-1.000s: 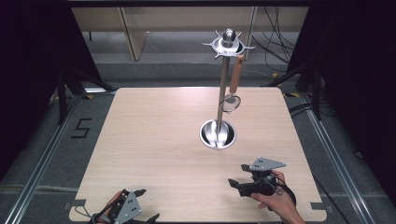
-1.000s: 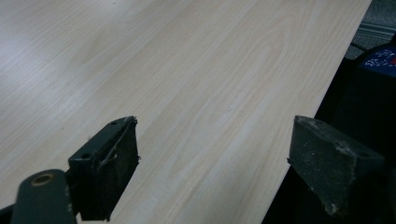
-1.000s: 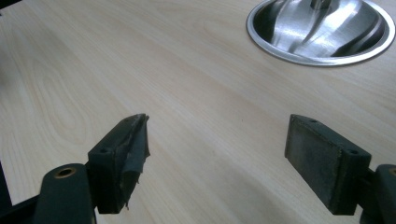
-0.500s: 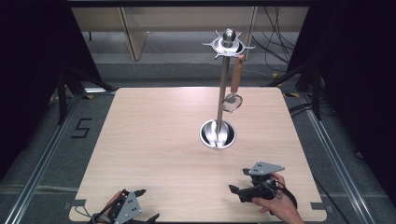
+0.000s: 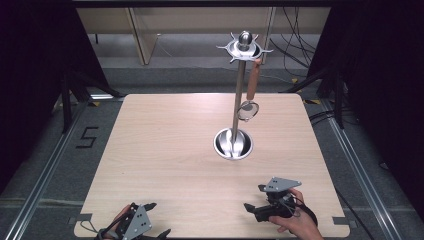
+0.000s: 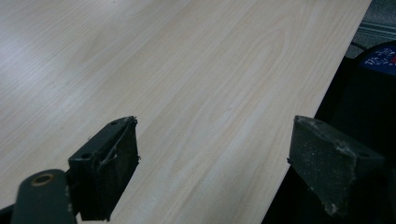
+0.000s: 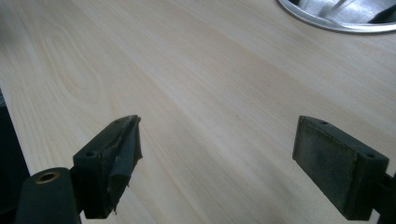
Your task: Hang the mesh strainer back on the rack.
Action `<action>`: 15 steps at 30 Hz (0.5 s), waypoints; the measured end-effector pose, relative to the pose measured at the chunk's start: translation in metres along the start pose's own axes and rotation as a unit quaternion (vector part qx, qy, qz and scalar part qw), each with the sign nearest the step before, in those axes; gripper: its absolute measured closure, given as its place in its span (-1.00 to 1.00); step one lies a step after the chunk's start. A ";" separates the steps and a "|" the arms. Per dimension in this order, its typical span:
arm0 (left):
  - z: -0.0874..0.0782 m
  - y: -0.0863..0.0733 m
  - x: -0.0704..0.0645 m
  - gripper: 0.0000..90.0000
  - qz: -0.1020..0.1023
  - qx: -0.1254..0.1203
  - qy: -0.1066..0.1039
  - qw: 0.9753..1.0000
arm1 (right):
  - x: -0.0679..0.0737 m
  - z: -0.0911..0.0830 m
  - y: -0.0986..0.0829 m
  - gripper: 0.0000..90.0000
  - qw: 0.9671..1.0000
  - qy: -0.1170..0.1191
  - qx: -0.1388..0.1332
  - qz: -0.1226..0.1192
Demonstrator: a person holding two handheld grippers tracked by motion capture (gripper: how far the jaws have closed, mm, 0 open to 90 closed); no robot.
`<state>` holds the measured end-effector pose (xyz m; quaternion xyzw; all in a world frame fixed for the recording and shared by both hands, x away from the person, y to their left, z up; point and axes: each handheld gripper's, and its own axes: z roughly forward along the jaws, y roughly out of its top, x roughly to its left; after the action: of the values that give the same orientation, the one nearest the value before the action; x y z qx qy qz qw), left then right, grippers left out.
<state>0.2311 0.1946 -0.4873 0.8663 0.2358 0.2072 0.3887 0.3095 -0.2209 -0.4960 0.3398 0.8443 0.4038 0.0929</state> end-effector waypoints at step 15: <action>0.001 0.000 -0.001 -0.66 -0.005 -0.004 0.000 1.000 | 0.005 0.003 -0.002 -0.64 1.000 0.003 0.014 -0.011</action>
<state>0.2306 0.1938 -0.4880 0.8635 0.2395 0.2062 0.3930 0.3063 -0.2168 -0.4989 0.3306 0.8539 0.3917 0.0898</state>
